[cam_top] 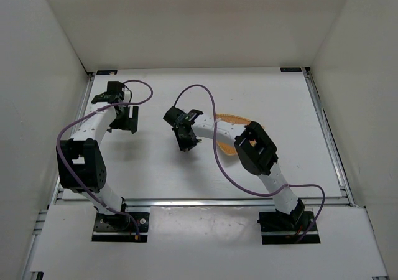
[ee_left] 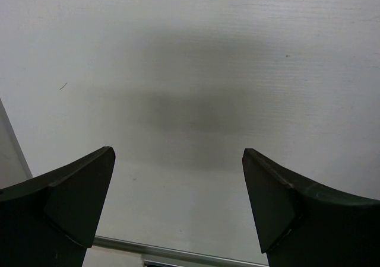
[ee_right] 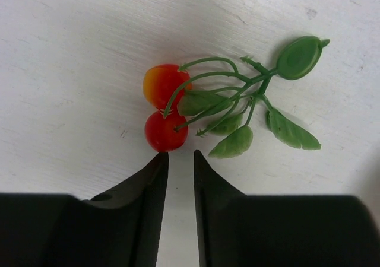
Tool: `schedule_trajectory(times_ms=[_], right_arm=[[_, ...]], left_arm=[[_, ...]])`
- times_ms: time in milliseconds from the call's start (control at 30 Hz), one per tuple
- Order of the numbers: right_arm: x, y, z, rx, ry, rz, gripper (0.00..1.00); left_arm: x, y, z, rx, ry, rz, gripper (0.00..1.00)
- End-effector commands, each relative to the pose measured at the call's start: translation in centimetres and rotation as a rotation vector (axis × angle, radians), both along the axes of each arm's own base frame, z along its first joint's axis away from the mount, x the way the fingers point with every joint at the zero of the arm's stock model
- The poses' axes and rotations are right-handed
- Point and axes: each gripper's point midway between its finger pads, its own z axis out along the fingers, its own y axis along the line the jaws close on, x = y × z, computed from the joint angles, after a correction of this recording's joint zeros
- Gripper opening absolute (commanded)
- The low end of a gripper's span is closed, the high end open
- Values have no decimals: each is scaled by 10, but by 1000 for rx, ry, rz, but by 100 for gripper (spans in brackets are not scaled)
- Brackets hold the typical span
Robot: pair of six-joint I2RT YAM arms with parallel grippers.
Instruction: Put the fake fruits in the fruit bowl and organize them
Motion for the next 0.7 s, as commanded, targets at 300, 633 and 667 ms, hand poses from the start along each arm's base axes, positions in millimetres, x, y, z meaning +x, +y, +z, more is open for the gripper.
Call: schedule_trajectory(times_ms=[300,633,667], right_arm=[[6,27,27,167,78,-205,44],[19,10,10,112,70,-347,44],[18,10,5,105,76,-356,44]], left_arm=[[2,-3,12,-23,-50,2,100],[0,-3,9,-23,-41,2,100],[0,-3,9,-23,-41,2,100]])
